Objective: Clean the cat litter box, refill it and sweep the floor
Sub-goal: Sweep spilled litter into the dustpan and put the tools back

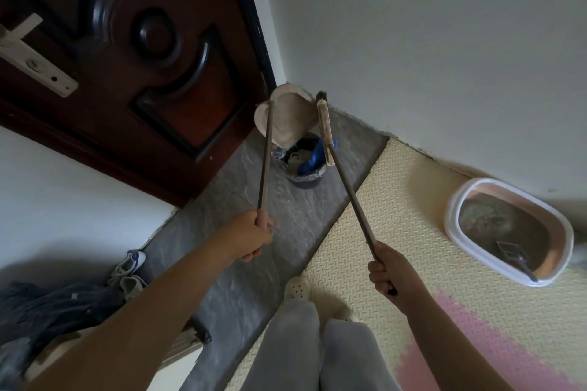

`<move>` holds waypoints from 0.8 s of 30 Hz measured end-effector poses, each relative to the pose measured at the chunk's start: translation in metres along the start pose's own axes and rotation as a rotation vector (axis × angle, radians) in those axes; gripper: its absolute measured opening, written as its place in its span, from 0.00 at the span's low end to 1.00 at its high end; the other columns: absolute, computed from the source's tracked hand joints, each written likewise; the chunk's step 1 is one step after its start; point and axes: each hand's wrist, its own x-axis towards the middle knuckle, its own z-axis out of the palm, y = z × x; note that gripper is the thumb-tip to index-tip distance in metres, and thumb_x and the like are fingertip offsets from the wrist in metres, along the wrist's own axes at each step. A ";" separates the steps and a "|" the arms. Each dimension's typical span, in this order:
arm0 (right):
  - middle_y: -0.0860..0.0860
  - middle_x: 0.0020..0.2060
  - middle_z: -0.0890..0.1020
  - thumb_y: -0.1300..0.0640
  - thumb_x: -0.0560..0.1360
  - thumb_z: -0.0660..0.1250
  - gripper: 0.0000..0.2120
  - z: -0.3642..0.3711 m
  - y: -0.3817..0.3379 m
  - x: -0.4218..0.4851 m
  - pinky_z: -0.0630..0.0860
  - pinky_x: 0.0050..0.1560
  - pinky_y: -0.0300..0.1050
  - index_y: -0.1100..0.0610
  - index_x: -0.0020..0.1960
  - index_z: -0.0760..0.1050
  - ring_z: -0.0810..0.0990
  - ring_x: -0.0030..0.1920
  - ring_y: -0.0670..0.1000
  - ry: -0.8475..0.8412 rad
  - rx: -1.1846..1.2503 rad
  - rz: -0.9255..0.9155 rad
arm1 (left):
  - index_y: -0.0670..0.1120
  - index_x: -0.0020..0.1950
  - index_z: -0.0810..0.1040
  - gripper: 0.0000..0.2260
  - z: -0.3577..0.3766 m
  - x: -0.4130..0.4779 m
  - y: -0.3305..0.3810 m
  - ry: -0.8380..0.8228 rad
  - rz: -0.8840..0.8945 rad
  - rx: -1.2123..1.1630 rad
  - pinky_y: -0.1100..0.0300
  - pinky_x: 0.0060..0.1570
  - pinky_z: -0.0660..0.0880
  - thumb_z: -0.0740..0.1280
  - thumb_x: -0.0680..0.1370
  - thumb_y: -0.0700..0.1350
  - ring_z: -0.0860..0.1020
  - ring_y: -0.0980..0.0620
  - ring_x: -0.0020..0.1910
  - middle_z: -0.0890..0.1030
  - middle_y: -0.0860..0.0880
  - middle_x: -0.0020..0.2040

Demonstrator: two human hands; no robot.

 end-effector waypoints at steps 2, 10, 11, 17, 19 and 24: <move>0.46 0.23 0.63 0.54 0.82 0.55 0.08 0.001 0.004 -0.002 0.54 0.15 0.32 0.52 0.45 0.65 0.58 0.20 0.41 0.012 -0.017 0.000 | 0.47 0.54 0.76 0.10 0.009 -0.001 -0.008 -0.006 0.023 0.025 0.63 0.26 0.70 0.63 0.76 0.37 0.74 0.53 0.31 0.79 0.43 0.45; 0.47 0.24 0.63 0.54 0.82 0.54 0.11 0.004 0.014 -0.005 0.55 0.16 0.32 0.52 0.40 0.63 0.59 0.21 0.42 0.042 -0.044 -0.015 | 0.47 0.54 0.76 0.11 0.023 -0.005 -0.033 0.054 0.080 0.154 0.51 0.44 0.81 0.67 0.73 0.42 0.80 0.52 0.42 0.80 0.48 0.48; 0.47 0.24 0.64 0.54 0.82 0.54 0.12 0.007 0.013 -0.005 0.55 0.16 0.33 0.52 0.40 0.63 0.59 0.20 0.42 0.043 -0.049 -0.020 | 0.47 0.55 0.76 0.11 0.024 -0.005 -0.034 0.050 0.089 0.159 0.52 0.44 0.81 0.67 0.73 0.42 0.80 0.52 0.43 0.80 0.49 0.49; 0.48 0.25 0.63 0.55 0.82 0.54 0.13 0.020 0.007 -0.008 0.55 0.16 0.33 0.52 0.39 0.62 0.58 0.21 0.42 0.035 -0.055 -0.049 | 0.45 0.56 0.75 0.10 0.030 -0.007 -0.029 0.071 0.133 0.126 0.62 0.42 0.78 0.66 0.75 0.40 0.77 0.59 0.43 0.76 0.59 0.47; 0.47 0.25 0.63 0.55 0.82 0.54 0.13 0.019 0.012 -0.012 0.55 0.16 0.33 0.52 0.38 0.61 0.58 0.21 0.42 0.043 -0.068 -0.062 | 0.44 0.56 0.74 0.10 0.034 -0.010 -0.031 0.078 0.141 0.140 0.63 0.42 0.78 0.66 0.76 0.40 0.76 0.61 0.42 0.75 0.60 0.46; 0.48 0.25 0.63 0.56 0.82 0.54 0.12 0.019 0.021 -0.016 0.57 0.16 0.34 0.53 0.39 0.62 0.59 0.20 0.43 0.089 -0.161 -0.088 | 0.45 0.57 0.75 0.12 0.044 -0.012 -0.039 0.093 0.158 0.199 0.63 0.43 0.78 0.66 0.74 0.39 0.75 0.63 0.42 0.77 0.57 0.50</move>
